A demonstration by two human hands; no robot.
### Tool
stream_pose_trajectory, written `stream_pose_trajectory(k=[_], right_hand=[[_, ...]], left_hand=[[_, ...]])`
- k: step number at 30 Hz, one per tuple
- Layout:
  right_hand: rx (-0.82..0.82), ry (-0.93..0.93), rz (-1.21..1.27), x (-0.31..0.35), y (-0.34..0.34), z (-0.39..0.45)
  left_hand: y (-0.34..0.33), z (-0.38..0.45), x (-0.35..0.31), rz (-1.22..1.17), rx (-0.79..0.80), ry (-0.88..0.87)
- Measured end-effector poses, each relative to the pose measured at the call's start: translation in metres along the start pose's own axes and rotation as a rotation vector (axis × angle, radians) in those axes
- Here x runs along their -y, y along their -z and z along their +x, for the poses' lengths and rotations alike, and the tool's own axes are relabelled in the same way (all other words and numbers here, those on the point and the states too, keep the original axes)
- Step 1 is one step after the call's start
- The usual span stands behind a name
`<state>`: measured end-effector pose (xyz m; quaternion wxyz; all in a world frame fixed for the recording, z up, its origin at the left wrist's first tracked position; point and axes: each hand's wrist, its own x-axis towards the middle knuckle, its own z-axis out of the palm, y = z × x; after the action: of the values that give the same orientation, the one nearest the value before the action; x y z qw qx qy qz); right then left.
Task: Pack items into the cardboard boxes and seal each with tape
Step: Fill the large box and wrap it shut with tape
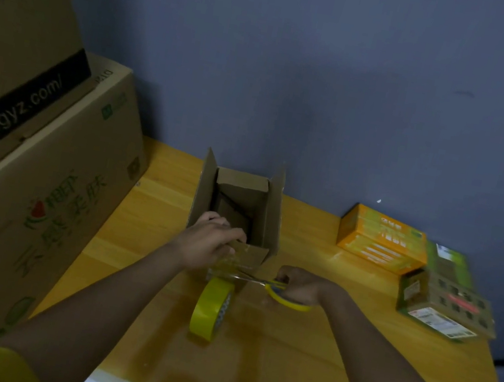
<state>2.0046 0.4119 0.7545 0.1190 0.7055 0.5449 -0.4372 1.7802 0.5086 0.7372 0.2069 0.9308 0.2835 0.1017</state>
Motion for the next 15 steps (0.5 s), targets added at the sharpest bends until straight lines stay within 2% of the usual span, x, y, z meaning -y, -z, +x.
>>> stream_pose_trajectory(k=[15], right_hand=[[-0.053,0.141,0.046,-0.002,0.005,0.015]], left_hand=[[0.002,0.002,0.003,-0.024,0.0,-0.034]])
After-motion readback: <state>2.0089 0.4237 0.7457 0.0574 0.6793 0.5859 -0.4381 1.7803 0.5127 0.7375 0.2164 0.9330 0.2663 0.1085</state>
